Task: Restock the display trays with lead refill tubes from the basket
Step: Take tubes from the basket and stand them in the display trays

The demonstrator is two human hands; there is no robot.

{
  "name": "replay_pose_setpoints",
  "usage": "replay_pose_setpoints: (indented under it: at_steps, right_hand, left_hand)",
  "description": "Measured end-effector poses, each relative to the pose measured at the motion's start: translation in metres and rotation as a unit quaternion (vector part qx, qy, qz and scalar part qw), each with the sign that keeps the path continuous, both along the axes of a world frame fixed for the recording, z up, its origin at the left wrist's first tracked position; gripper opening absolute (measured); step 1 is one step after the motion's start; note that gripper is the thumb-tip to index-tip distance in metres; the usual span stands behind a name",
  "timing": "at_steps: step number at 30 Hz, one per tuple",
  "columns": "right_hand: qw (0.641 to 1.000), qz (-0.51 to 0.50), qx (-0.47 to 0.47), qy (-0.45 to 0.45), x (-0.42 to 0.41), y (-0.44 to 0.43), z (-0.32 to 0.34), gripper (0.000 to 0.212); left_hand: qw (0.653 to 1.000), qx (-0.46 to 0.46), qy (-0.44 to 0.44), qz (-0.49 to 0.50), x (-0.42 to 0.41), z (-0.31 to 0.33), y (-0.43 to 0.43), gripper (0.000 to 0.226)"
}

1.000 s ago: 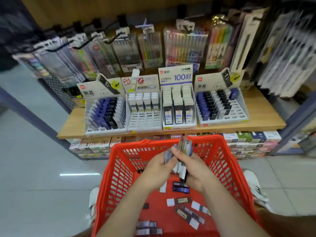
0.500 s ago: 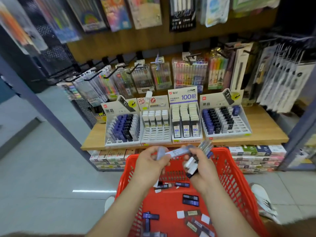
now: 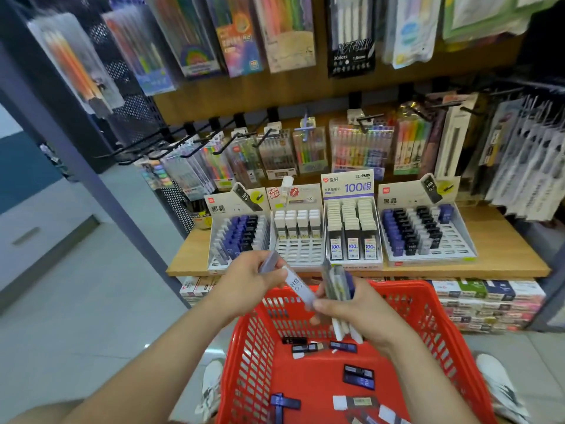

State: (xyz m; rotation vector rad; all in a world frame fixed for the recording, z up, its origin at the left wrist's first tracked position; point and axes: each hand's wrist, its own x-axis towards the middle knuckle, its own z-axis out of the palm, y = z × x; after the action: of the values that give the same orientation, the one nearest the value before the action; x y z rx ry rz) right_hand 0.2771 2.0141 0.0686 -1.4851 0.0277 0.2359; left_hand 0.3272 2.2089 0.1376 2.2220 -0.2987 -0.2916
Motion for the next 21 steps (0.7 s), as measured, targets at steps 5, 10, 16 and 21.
replay_pose_setpoints:
  at_steps: [5,10,16,21]
  right_hand:
    - [0.999,-0.023,0.048,0.004,0.001,0.035,0.003,0.006]
    - [0.983,-0.132,0.124,0.039,0.015,0.050,-0.006,0.010]
    - [0.984,-0.135,0.112,-0.002,0.030,0.068,0.003,0.004]
    - [0.990,-0.120,0.067,-0.007,0.049,0.077,0.003,0.013]
  left_hand:
    - [0.995,-0.063,0.072,0.002,0.004,-0.002,-0.007,0.043]
    - [0.987,-0.047,0.156,-0.009,0.003,-0.008,-0.007,0.060]
    - [0.970,-0.003,0.228,-0.087,0.030,-0.003,0.018,0.065]
    - [0.938,-0.019,0.318,-0.139,0.044,-0.013,0.034,0.055]
